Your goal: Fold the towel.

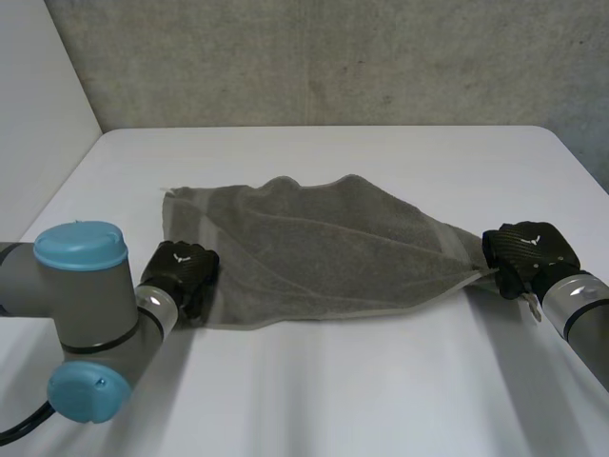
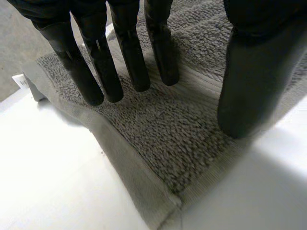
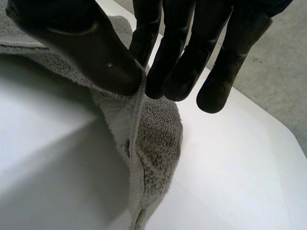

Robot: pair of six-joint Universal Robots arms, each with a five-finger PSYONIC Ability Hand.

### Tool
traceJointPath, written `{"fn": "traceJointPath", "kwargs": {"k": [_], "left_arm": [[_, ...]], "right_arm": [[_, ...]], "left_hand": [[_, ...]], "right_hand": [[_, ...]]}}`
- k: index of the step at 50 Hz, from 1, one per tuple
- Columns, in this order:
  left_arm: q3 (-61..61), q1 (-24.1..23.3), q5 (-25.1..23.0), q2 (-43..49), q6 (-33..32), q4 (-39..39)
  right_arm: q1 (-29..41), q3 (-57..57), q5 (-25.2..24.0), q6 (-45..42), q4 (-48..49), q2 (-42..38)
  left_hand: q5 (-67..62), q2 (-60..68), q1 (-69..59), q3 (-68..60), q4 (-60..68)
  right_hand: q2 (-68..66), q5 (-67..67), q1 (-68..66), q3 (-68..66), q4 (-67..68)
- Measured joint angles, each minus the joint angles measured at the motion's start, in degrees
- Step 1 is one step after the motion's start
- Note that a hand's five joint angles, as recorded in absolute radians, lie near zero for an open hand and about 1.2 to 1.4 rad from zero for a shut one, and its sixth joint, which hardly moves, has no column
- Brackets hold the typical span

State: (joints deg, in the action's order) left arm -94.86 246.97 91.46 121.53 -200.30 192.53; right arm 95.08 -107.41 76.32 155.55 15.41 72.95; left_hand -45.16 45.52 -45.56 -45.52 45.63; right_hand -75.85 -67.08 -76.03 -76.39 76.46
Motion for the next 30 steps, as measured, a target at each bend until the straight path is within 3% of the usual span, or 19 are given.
{"fn": "traceJointPath", "kwargs": {"k": [12, 21, 30], "left_arm": [[1.18, 0.01, -0.11, 2.26, -0.13, 1.33], [0.57, -0.07, 0.02, 0.12, -0.02, 0.37], [0.08, -0.05, -0.22, -1.94, -0.03, -1.19]], "right_arm": [[-0.06, -0.12, -0.04, -0.15, 0.14, -0.01], [-0.07, -0.08, -0.09, -0.24, 0.15, -0.08], [0.00, -0.08, -0.18, -0.33, 0.27, -0.19]], "left_hand": [[-2.39, 2.44, -2.33, -2.45, 2.21], [11.87, -11.71, 10.47, 12.00, -11.60], [12.60, -12.17, 11.49, 12.52, -11.91]], "right_hand": [[0.00, 0.00, 0.00, 0.00, 0.00], [0.00, 0.00, 0.00, 0.00, 0.00], [0.00, 0.00, 0.00, 0.00, 0.00]]}}
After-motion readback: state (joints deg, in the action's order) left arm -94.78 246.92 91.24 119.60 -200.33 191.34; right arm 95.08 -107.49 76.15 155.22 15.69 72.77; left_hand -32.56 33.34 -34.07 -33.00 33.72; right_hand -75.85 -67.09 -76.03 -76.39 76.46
